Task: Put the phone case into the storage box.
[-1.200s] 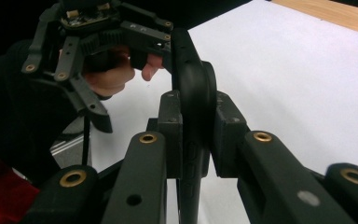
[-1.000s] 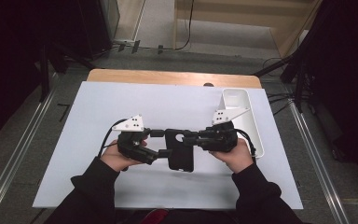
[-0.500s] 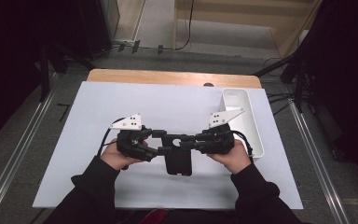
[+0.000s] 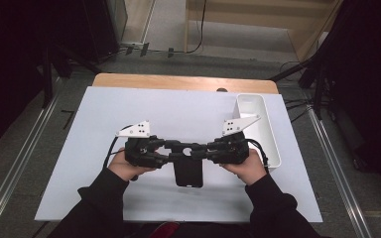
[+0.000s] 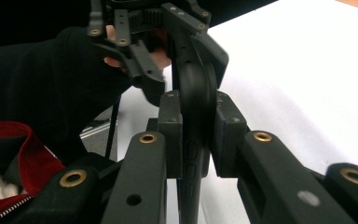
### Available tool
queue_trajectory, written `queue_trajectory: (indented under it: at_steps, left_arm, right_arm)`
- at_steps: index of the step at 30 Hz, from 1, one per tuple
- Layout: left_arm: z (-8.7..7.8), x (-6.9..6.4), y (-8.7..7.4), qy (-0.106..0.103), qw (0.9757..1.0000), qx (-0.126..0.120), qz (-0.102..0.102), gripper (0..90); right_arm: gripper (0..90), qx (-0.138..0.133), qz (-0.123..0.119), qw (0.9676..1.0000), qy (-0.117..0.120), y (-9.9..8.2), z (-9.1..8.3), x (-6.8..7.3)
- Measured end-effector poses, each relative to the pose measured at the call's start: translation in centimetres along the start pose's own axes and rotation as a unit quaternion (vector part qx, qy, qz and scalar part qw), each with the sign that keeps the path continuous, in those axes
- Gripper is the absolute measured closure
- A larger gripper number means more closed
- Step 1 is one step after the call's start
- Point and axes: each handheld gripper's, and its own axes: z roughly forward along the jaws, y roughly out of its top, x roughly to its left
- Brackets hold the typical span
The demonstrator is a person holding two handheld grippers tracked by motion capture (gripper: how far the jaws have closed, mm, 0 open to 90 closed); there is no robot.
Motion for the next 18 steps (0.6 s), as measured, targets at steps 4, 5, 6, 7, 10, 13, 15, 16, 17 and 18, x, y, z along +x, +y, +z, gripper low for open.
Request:
queue_trajectory:
  at_steps: [4, 5, 6, 7, 10, 13, 15, 16, 17, 18]
  left_arm:
    - [0.06, 0.06, -0.03, -0.004, 0.9999, 0.006, -0.009, 56.8]
    - [0.04, 0.08, -0.02, -0.006, 0.9999, 0.005, -0.010, 60.0]
    - [0.03, 0.10, -0.01, -0.007, 0.9999, 0.004, -0.012, 60.9]
    - [0.00, 0.13, -0.01, -0.007, 0.9999, 0.003, -0.011, 63.4]
    - [-0.10, 0.04, 0.03, -0.005, 1.0000, 0.004, -0.001, 69.0]
    - [-0.14, -0.16, 0.06, -0.003, 1.0000, 0.000, 0.009, 73.4]
    - [-0.18, -0.17, 0.08, -0.001, 0.9999, 0.002, 0.013, 76.4]
    - [-0.18, -0.19, 0.09, 0.001, 0.9999, 0.003, 0.014, 76.6]
    - [-0.17, -0.21, 0.12, 0.004, 0.9999, 0.007, 0.014, 78.0]
    - [-0.14, -0.23, 0.14, 0.006, 0.9998, 0.012, 0.014, 78.6]
  right_arm:
    - [74.9, -0.004, -0.007, 1.0000, 0.003, -0.03, -0.05, 0.10]
    - [74.9, -0.005, -0.007, 1.0000, 0.002, -0.04, -0.10, 0.13]
    - [74.9, -0.005, -0.007, 1.0000, 0.003, -0.03, -0.14, 0.12]
    - [74.9, -0.007, -0.009, 0.9999, 0.004, -0.02, -0.17, 0.11]
    - [74.9, -0.007, -0.012, 0.9999, 0.004, 0.00, -0.16, 0.14]
    - [74.9, -0.007, -0.014, 0.9999, 0.003, -0.01, -0.10, 0.15]
    - [74.9, -0.007, -0.014, 0.9999, 0.004, -0.01, -0.08, 0.17]
    - [74.9, -0.006, -0.014, 0.9999, 0.005, -0.01, -0.07, 0.18]
    - [74.8, -0.005, -0.014, 0.9999, 0.006, -0.01, -0.05, 0.17]
    - [74.8, -0.004, -0.013, 0.9999, 0.007, -0.02, -0.01, 0.19]
